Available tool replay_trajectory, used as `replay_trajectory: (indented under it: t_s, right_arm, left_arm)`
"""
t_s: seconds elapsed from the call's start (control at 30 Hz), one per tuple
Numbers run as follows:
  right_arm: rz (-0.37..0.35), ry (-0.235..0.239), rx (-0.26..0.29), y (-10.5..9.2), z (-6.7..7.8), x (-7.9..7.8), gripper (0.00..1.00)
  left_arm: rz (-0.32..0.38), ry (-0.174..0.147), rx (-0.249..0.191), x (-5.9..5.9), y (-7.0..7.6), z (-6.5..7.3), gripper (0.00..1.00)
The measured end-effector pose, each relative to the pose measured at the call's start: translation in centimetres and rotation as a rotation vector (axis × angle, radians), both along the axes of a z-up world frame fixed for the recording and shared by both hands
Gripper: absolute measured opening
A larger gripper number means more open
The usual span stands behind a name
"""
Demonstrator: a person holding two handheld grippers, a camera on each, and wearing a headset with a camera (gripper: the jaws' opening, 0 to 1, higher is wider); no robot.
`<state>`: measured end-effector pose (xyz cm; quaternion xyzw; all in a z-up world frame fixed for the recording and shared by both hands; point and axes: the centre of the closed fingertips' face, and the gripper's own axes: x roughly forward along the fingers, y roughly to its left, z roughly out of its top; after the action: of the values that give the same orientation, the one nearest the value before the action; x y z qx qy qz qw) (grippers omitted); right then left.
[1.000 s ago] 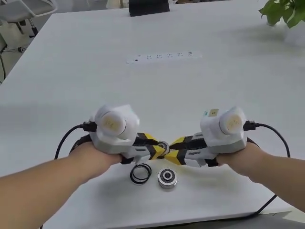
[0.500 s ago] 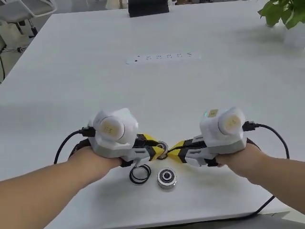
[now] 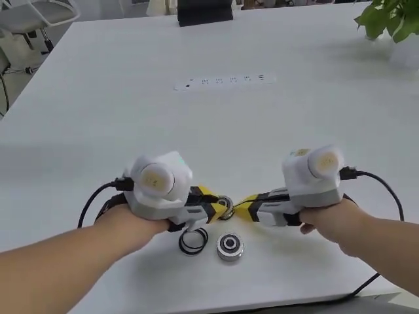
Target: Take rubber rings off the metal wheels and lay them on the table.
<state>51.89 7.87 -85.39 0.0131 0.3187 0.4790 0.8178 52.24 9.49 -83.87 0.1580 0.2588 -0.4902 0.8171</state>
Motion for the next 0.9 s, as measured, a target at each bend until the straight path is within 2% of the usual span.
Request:
replay_trajectory:
  t_s: [0.07, 0.1, 0.17, 0.2, 0.23, 0.33, 0.43, 0.63, 0.9]
  right_arm:
    - [-0.021, 0.012, 0.02, -0.1, 0.1, 0.2, 0.0]
    - [-0.042, 0.01, 0.048, -0.1, 0.5, 0.5, 0.0]
    - [-0.08, 0.05, 0.109, -0.1, 1.1, 0.7, 0.0]
    - [-0.081, 0.053, 0.117, -0.1, 1.2, 0.8, 0.0]
    - [-0.078, 0.049, 0.103, -0.1, 1.1, 0.6, 0.0]
    - [-0.096, 0.078, 0.136, -0.1, 1.2, 0.4, 0.0]
    - [-0.092, 0.074, 0.14, -0.1, 1.4, 0.4, 0.0]
    - [-0.105, 0.101, 0.162, -0.1, 1.4, 0.4, 0.0]
    - [-0.096, 0.105, 0.169, 0.1, 1.6, 0.3, 0.0]
  left_arm:
    - [0.002, 0.0, 0.0, 0.0, 0.0, 0.0, 0.07]
    - [0.002, 0.0, -0.001, 0.0, 0.0, 0.0, 0.07]
    - [0.003, 0.002, -0.003, 0.0, -0.1, 0.0, 0.07]
    - [0.003, 0.002, -0.003, 0.0, -0.1, 0.0, 0.07]
    - [0.005, 0.002, -0.004, 0.0, -0.1, 0.0, 0.07]
    - [0.008, 0.002, -0.003, 0.0, -0.2, 0.0, 0.07]
    - [0.009, 0.001, -0.002, -0.1, -0.3, 0.0, 0.07]
    - [0.014, -0.006, -0.003, 0.0, -0.4, 0.0, 0.07]
    - [0.024, -0.011, -0.01, 0.0, -0.4, 0.0, 0.07]
